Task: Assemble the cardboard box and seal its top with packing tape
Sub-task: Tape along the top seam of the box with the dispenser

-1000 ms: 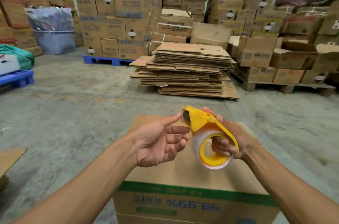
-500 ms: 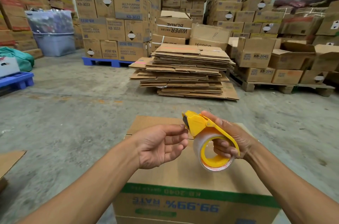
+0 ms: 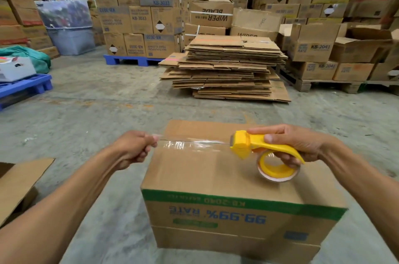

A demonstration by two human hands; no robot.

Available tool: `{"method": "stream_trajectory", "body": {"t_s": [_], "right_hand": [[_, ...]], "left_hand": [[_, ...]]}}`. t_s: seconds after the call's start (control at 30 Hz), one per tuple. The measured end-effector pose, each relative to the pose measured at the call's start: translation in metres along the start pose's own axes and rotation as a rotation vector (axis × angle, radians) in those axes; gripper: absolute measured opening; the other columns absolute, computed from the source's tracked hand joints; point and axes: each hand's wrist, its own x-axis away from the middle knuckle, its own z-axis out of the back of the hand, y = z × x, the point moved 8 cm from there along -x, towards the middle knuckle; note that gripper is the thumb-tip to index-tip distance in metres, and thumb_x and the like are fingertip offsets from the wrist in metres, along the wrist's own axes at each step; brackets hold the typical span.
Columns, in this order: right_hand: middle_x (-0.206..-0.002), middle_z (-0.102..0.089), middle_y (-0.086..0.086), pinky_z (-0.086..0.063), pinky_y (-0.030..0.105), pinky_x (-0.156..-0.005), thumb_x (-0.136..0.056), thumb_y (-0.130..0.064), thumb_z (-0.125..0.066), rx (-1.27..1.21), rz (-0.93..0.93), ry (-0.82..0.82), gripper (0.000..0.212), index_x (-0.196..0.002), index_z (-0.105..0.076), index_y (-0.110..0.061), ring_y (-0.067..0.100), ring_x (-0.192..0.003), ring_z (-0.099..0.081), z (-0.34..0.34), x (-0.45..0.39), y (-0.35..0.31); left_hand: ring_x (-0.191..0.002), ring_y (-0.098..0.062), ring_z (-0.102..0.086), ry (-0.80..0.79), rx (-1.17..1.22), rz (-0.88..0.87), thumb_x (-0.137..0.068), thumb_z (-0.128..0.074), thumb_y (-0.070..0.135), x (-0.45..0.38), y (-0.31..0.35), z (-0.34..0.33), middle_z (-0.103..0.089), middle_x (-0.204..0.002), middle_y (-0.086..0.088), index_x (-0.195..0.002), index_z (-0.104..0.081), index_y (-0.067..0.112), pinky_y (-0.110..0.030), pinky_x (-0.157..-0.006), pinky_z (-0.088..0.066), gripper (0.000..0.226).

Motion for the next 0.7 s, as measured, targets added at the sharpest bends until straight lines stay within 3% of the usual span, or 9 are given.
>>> {"method": "stream_trajectory", "body": {"t_s": [0.1, 0.3, 0.37, 0.47, 0.57, 0.7], "right_hand": [[-0.092, -0.068, 0.02, -0.046, 0.023, -0.034, -0.054, -0.049, -0.091, 0.099, -0.058, 0.014, 0.077, -0.125, -0.067, -0.036, 0.015, -0.042, -0.053, 0.013, 0.003, 0.007], [-0.09, -0.075, 0.008, -0.049, 0.02, -0.037, -0.061, -0.048, -0.085, 0.345, 0.001, 0.022, 0.064, -0.122, -0.07, -0.032, 0.017, -0.056, -0.061, -0.002, -0.049, -0.04], [-0.092, -0.077, 0.001, -0.05, 0.021, -0.04, -0.06, -0.051, -0.085, 0.399, 0.033, 0.026, 0.069, -0.124, -0.069, -0.03, 0.02, -0.063, -0.061, 0.0, -0.061, -0.052], [-0.088, -0.076, -0.019, -0.051, 0.016, -0.05, -0.074, -0.033, -0.076, 0.459, 0.024, 0.067, 0.045, -0.118, -0.071, -0.027, 0.003, -0.067, -0.066, 0.007, -0.076, -0.053], [-0.101, -0.075, -0.019, -0.053, 0.02, -0.068, -0.069, -0.041, -0.077, 0.498, -0.011, 0.059, 0.042, -0.11, -0.075, -0.036, 0.004, -0.083, -0.067, 0.012, -0.088, -0.046], [-0.113, -0.072, -0.014, -0.053, 0.025, -0.077, -0.07, -0.042, -0.076, 0.52, -0.007, 0.052, 0.044, -0.114, -0.074, -0.037, 0.009, -0.094, -0.066, 0.007, -0.106, -0.05]], "left_hand": [[-0.043, -0.013, -0.032, 0.088, -0.021, -0.006, -0.096, -0.059, 0.017, -0.017, -0.029, 0.046, -0.043, -0.052, -0.004, -0.085, -0.064, -0.001, -0.018, -0.035, -0.027, 0.023], [-0.04, -0.012, -0.03, 0.236, -0.095, -0.154, -0.096, -0.059, 0.019, -0.055, -0.011, 0.087, -0.042, -0.055, -0.006, -0.074, -0.065, 0.006, -0.017, -0.038, -0.023, 0.027], [-0.04, -0.012, -0.028, 0.205, -0.073, -0.137, -0.097, -0.058, 0.02, -0.065, -0.012, 0.095, -0.04, -0.058, -0.006, -0.077, -0.064, 0.005, -0.017, -0.036, -0.022, 0.026], [-0.04, -0.01, -0.028, 0.134, -0.035, -0.059, -0.097, -0.057, 0.021, -0.076, -0.018, 0.095, -0.039, -0.058, -0.003, -0.082, -0.065, 0.005, -0.017, -0.035, -0.025, 0.023], [-0.042, -0.008, -0.028, 0.064, 0.043, 0.065, -0.097, -0.056, 0.019, -0.087, -0.03, 0.097, -0.037, -0.057, 0.0, -0.089, -0.065, 0.005, -0.016, -0.036, -0.026, 0.019], [-0.05, -0.011, -0.027, 0.037, 0.027, 0.167, -0.097, -0.056, 0.02, -0.098, -0.044, 0.11, -0.035, -0.058, 0.002, -0.097, -0.065, 0.005, -0.017, -0.037, -0.027, 0.018]]}}
